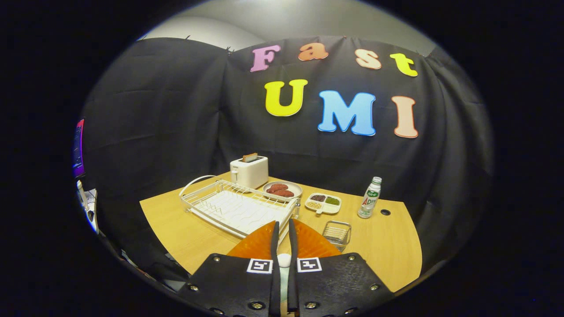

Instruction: Take the plate from the dish rack, then take the spoon from the basket and place it into the plate.

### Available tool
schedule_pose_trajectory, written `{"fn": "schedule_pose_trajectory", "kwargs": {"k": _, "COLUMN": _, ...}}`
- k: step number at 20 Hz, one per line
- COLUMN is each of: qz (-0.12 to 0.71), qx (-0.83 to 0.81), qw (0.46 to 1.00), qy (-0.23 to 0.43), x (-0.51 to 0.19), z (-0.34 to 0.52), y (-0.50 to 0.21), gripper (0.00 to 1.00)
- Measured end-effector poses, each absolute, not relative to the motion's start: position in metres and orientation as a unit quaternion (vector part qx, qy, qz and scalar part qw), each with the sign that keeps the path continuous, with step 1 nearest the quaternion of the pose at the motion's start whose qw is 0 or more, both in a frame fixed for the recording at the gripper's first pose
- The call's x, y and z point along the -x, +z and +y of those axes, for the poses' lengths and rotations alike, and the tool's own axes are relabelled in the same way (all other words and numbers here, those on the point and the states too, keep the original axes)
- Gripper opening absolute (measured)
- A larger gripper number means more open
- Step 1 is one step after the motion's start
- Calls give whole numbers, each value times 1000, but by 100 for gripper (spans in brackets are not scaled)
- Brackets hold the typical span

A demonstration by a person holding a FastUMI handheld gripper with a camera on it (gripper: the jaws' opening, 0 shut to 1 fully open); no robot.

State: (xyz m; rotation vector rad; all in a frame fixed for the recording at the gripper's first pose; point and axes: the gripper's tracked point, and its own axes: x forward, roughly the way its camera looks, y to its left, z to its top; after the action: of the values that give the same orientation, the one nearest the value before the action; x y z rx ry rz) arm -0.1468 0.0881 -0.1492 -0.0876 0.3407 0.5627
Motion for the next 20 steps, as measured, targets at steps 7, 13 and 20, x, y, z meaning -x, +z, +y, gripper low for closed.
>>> {"fn": "schedule_pose_trajectory", "kwargs": {"k": 7, "qz": 210, "qx": 61, "qw": 921, "qy": 324, "x": 145, "z": 130, "y": -201, "gripper": 6}}
{"fn": "schedule_pose_trajectory", "kwargs": {"k": 13, "qz": 225, "qx": 53, "qw": 911, "qy": 341, "x": 131, "z": 166, "y": -220, "gripper": 6}}
{"fn": "schedule_pose_trajectory", "kwargs": {"k": 20, "qz": 215, "qx": 71, "qw": 912, "qy": 342, "x": 124, "z": 166, "y": -220, "gripper": 52}}
